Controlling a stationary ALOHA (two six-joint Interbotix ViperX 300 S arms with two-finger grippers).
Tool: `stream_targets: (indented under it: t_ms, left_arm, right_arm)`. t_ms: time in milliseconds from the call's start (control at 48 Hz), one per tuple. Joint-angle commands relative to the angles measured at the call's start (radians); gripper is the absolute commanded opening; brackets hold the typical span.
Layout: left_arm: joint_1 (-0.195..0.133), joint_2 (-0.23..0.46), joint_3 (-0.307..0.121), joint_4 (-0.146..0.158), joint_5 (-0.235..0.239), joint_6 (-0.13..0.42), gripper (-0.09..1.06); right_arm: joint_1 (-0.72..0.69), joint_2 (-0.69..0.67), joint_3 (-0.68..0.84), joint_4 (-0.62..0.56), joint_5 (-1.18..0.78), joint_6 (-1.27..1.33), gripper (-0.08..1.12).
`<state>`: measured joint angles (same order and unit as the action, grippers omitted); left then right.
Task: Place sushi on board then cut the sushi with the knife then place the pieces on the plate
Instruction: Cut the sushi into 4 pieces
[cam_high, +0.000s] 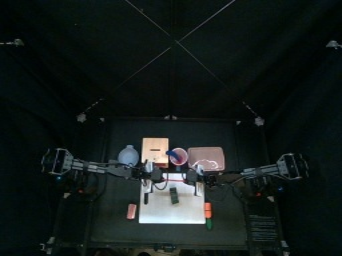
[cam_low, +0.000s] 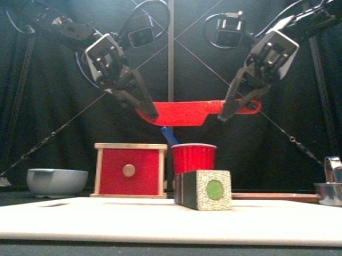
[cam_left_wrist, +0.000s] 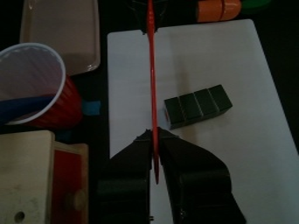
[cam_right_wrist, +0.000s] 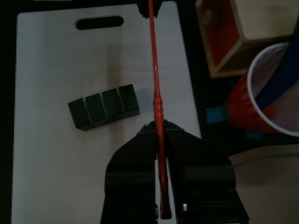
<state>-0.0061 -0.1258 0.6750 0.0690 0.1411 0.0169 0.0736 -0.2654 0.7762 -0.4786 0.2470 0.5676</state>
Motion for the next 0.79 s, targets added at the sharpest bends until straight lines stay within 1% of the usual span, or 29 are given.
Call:
stream_targets:
  t_ms: [21, 188, 229, 333, 500, 667, 792]
  left_arm:
    - [-0.035, 0.017, -0.012, -0.012, -0.006, -0.005, 0.44]
    - [-0.084, 0.067, -0.018, -0.044, -0.009, -0.006, 0.44]
    - [-0.094, 0.081, -0.021, -0.06, -0.009, -0.006, 0.44]
    - [-0.107, 0.101, -0.026, -0.097, -0.012, -0.006, 0.44]
    - [-0.12, 0.123, -0.028, -0.152, -0.026, -0.006, 0.44]
    - [-0.135, 0.14, -0.029, -0.181, -0.049, -0.006, 0.44]
    - [-0.141, 0.155, -0.032, -0.184, -0.063, -0.005, 0.44]
  right_arm:
    - [0.006, 0.003, -0.017, 0.032, -0.006, 0.002, 0.36]
    - [0.015, 0.011, -0.009, 0.075, -0.006, 0.0, 0.36]
    - [0.017, 0.011, -0.008, 0.08, -0.005, 0.002, 0.36]
    - [0.017, 0.012, -0.003, 0.095, -0.003, 0.002, 0.36]
    - [0.015, 0.025, 0.009, 0.107, -0.003, 0.002, 0.36]
    - [0.009, 0.049, 0.018, 0.112, -0.003, 0.002, 0.36]
    - [0.003, 0.067, 0.02, 0.115, -0.003, 0.002, 0.36]
